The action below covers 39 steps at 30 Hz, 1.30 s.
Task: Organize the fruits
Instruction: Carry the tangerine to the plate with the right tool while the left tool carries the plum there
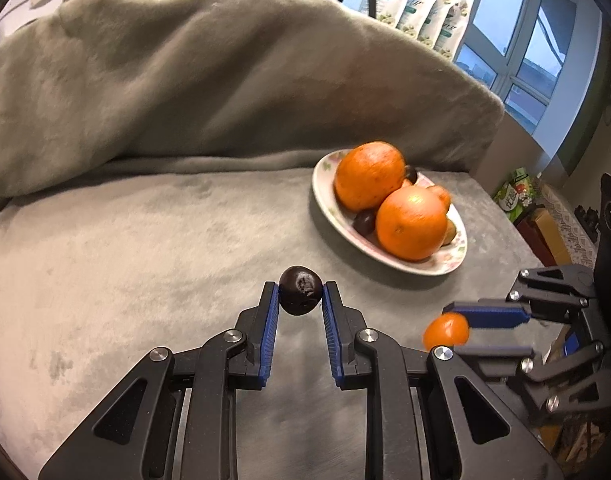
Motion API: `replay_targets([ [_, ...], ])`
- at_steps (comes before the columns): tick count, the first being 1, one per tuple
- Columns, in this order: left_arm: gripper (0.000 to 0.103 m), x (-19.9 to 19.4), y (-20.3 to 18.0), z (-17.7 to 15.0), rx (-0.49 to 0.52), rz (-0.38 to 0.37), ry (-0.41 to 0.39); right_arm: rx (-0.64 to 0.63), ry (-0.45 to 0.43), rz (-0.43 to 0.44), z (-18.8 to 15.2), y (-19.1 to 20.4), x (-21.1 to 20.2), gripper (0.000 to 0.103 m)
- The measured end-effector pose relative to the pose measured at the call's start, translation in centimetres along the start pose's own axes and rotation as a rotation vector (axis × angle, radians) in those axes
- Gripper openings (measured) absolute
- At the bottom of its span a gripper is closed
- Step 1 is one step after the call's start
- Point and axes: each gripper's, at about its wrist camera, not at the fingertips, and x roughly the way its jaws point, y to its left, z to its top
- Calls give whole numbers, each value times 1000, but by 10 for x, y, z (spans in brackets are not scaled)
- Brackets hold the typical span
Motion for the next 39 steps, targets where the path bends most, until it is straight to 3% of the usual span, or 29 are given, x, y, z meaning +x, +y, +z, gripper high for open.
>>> replay_targets([
  [17,20,23,-43,32,58,-52,-16,98,-94,-138,19,-79,-43,27],
  [39,20,42,-45,41,78,-31,7,151,-89,-199,52,-142,-14,27],
])
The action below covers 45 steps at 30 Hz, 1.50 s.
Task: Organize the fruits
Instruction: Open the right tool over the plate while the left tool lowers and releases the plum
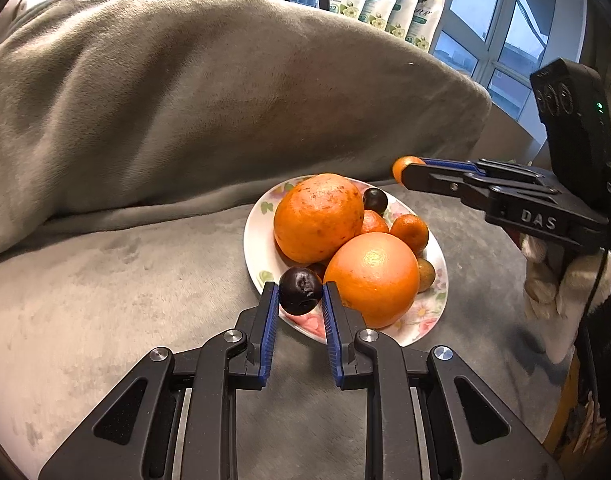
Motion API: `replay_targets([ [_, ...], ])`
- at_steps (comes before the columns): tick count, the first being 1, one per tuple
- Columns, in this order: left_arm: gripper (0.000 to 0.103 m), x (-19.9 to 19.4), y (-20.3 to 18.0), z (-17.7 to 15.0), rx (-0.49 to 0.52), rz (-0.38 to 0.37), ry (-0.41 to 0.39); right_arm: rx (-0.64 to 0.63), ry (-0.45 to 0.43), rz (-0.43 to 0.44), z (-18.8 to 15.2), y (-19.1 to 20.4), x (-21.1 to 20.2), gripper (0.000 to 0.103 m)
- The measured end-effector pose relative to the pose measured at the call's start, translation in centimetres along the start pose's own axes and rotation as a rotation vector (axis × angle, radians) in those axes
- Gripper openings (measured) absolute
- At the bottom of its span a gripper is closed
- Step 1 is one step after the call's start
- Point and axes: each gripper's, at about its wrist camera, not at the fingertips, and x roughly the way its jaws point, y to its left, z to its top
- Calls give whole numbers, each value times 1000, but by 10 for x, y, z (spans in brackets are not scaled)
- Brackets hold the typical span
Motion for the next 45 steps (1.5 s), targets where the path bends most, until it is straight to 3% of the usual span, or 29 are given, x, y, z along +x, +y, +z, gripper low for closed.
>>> replay_targets([
  [31,21,13,-5,2,13,0,10,-7,43,-11,5,-3,29,27],
  [32,21,13,-5,2,13,1,10,-9,42,-14,4,-2,28,29],
  [35,21,12,-4,1,8,3,9,-13,30,-22,4,-2,25,52],
  [43,30,9,-3,3,9,10,-1,-14,15,-21,7,-3,20,53],
  [45,37,8,-2,3,9,18,-4,-11,14,-21,8,-3,19,53],
])
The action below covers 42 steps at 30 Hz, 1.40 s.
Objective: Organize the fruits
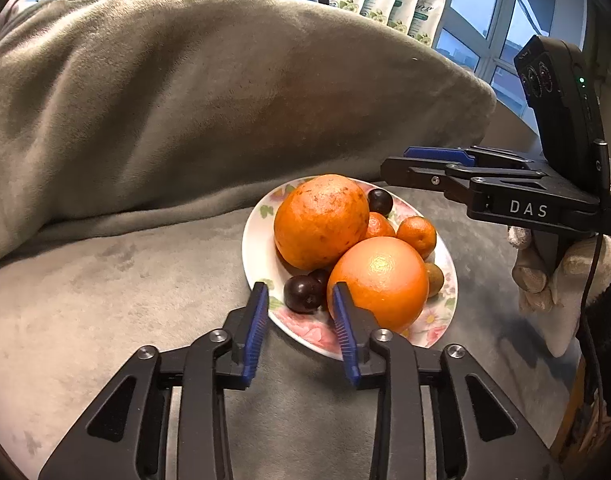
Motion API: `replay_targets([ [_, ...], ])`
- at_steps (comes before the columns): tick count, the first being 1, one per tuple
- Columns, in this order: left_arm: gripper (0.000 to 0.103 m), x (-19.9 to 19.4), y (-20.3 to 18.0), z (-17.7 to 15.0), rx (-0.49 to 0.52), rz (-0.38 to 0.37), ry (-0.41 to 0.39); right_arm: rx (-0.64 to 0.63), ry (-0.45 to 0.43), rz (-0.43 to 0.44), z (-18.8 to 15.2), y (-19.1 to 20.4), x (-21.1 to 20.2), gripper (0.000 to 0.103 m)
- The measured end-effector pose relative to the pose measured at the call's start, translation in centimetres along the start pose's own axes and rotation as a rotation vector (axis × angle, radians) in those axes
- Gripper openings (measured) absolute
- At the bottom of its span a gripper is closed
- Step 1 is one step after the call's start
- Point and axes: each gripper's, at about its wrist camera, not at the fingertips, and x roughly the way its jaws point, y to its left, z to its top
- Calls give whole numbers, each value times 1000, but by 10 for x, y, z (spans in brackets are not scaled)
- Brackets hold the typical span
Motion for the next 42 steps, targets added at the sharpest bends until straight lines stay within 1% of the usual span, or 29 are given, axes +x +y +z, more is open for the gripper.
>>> replay_targets([
  [1,39,0,1,0,-4,5,0,1,0,0,0,0,-1,54],
  [2,42,0,1,-1,-6,6,-1,1,0,-2,0,0,-1,60],
  [3,46,-1,1,0,-7,5,-3,-1,-1,-4,0,0,-2,68],
  [4,49,-3,1,0,-7,7,-7,-4,-4,-4,1,0,-2,70],
  [6,65,-6,1,0,-8,10,-15,-8,-6,-3,1,1,-3,71],
  [8,69,-9,0,-1,-6,19,-24,-8,-8,-6,2,2,-4,71],
  [10,72,-12,-3,-1,5,29,-24,-11,-9,-6,3,3,-5,77],
  [11,74,-13,-4,-1,12,37,-25,-13,-10,-6,3,4,-5,81],
  [15,75,-16,-10,1,28,56,-32,-20,-9,-5,2,7,-9,83],
  [18,75,-18,-12,1,30,58,-35,-19,-12,-8,2,9,-12,90],
  [25,75,-20,-17,0,36,60,-39,13,-21,-2,-4,7,-23,91],
  [33,75,-24,-21,-2,35,61,-49,42,-15,-22,-15,7,-30,91],
  [36,75,-29,-23,-3,37,61,-55,47,-27,-25,-18,10,-38,91],
  [40,75,-38,-24,-7,31,65,-66,53,-52,-57,-20,15,-51,91],
  [42,75,-44,-23,-10,27,64,-76,58,-67,-59,-22,19,-59,91],
])
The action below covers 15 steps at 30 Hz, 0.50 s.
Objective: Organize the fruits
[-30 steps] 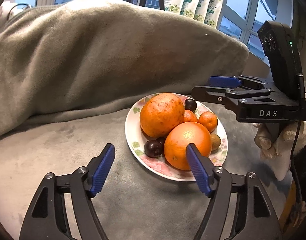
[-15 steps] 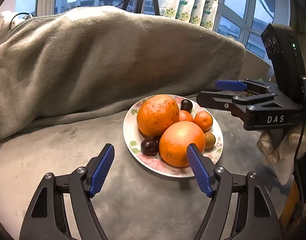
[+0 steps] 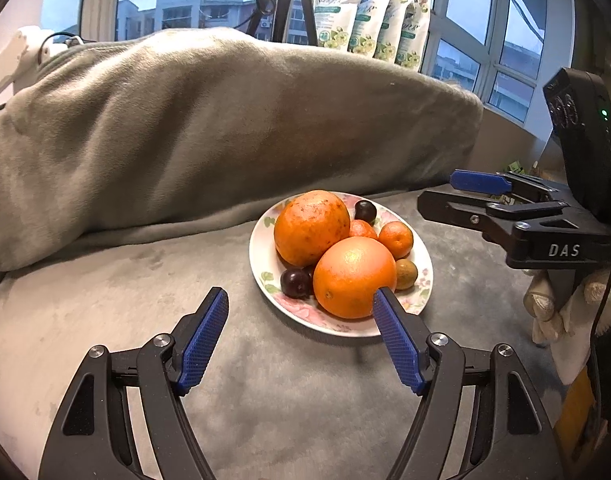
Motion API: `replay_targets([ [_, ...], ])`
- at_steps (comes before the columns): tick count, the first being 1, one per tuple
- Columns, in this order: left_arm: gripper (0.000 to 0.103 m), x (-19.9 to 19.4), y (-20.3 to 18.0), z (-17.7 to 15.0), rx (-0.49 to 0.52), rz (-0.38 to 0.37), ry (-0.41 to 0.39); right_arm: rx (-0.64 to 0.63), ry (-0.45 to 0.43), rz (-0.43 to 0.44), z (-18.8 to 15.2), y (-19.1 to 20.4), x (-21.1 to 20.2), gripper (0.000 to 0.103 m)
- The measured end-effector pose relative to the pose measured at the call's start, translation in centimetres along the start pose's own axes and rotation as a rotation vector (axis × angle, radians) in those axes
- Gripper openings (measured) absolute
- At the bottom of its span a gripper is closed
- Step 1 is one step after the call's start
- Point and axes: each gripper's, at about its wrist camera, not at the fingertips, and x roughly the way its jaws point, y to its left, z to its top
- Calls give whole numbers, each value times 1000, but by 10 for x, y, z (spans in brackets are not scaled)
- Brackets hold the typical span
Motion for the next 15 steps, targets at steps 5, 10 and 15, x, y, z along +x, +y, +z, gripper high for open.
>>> replay_targets([
  [5,75,-17,0,-3,-12,10,-27,-12,-35,-28,-4,12,-21,91],
  [10,75,-37,0,-10,-23,29,-51,0,-73,-61,-12,22,-44,91],
  [15,81,-59,2,-19,-45,60,-83,20,-90,-117,-22,31,-62,92],
])
